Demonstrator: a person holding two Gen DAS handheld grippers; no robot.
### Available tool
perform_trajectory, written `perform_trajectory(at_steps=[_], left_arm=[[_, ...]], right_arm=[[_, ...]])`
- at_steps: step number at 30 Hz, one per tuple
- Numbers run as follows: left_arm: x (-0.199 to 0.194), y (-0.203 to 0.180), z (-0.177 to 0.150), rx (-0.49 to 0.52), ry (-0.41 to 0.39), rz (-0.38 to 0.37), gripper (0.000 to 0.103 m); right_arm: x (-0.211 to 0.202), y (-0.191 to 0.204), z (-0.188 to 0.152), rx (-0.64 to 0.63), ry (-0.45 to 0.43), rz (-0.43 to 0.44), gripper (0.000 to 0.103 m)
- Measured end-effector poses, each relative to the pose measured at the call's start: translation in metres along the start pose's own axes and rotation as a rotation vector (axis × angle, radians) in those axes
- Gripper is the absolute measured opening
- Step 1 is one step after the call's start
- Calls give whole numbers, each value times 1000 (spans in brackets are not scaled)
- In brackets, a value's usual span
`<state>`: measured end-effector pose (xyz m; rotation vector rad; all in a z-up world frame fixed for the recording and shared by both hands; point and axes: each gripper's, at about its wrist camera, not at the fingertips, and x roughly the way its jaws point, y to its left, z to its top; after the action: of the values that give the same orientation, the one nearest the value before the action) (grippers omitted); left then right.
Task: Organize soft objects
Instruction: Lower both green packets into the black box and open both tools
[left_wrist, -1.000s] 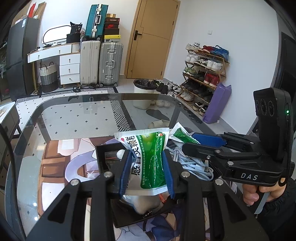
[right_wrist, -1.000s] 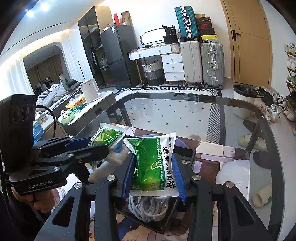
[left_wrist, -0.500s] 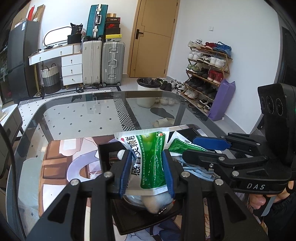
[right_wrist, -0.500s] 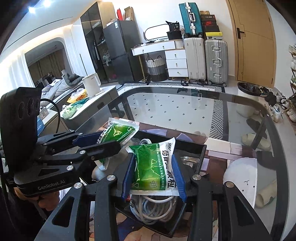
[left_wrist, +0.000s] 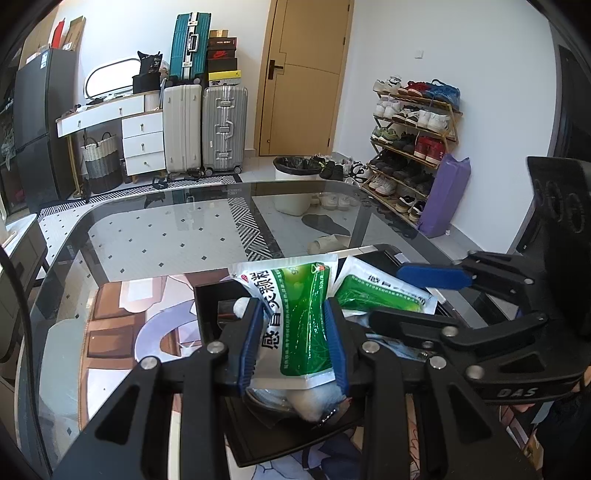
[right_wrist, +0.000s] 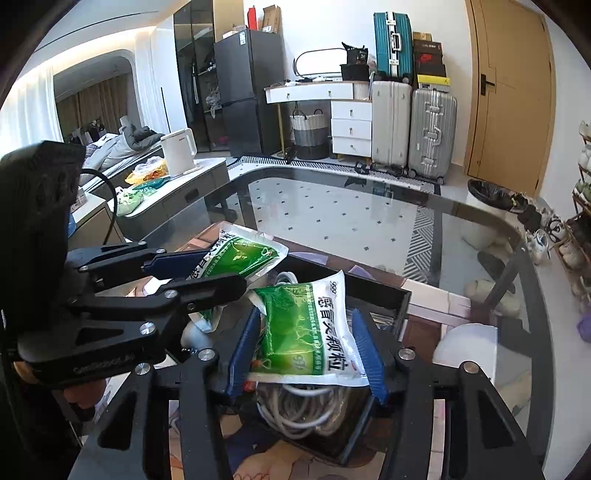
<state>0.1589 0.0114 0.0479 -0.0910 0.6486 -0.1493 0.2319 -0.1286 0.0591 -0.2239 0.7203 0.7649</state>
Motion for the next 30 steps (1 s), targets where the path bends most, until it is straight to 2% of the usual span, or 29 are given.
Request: perform_trajectory(at_steps=[1, 5, 7, 12, 15, 17, 19, 21, 22, 23, 25, 30], left_arm=[[0, -2, 0, 1, 0, 1, 32], [2, -4, 0, 8, 0, 2, 33], [4, -6, -1, 16, 0, 8, 34], [6, -12, -4, 37, 7, 30, 37], [2, -12, -5, 39, 12, 17, 48], [-2, -12, -7, 48, 11, 19, 58], [-9, -14, -10, 63, 0, 23, 62], [-16, -14, -13, 71, -11, 27, 76], [-20, -14, -14, 70, -22, 26, 89], [-24, -13, -15, 67, -35, 26, 98], [-31, -12, -18, 68, -60, 27, 103], [-40, -7, -24, 71, -70, 57, 103]], right_arm=[[-2, -2, -1, -3, -4, -8, 68], [-16, -5, -8, -16, -27, -26, 77], [-22, -6, -12, -15, -39, -40, 86], [-33, -12, -21, 19, -65, -61, 95], [-37, -14, -28, 41, -74, -58, 99], [-40, -15, -33, 50, -79, -60, 100], [-43, -14, -37, 56, -90, -62, 102], [-46, -14, -40, 64, -105, -60, 102], [-48, -14, -42, 67, -112, -58, 102], [-49, -13, -43, 68, -117, -56, 102], [-50, -12, -47, 66, -121, -56, 102], [-56, 1, -54, 32, -172, -76, 102]])
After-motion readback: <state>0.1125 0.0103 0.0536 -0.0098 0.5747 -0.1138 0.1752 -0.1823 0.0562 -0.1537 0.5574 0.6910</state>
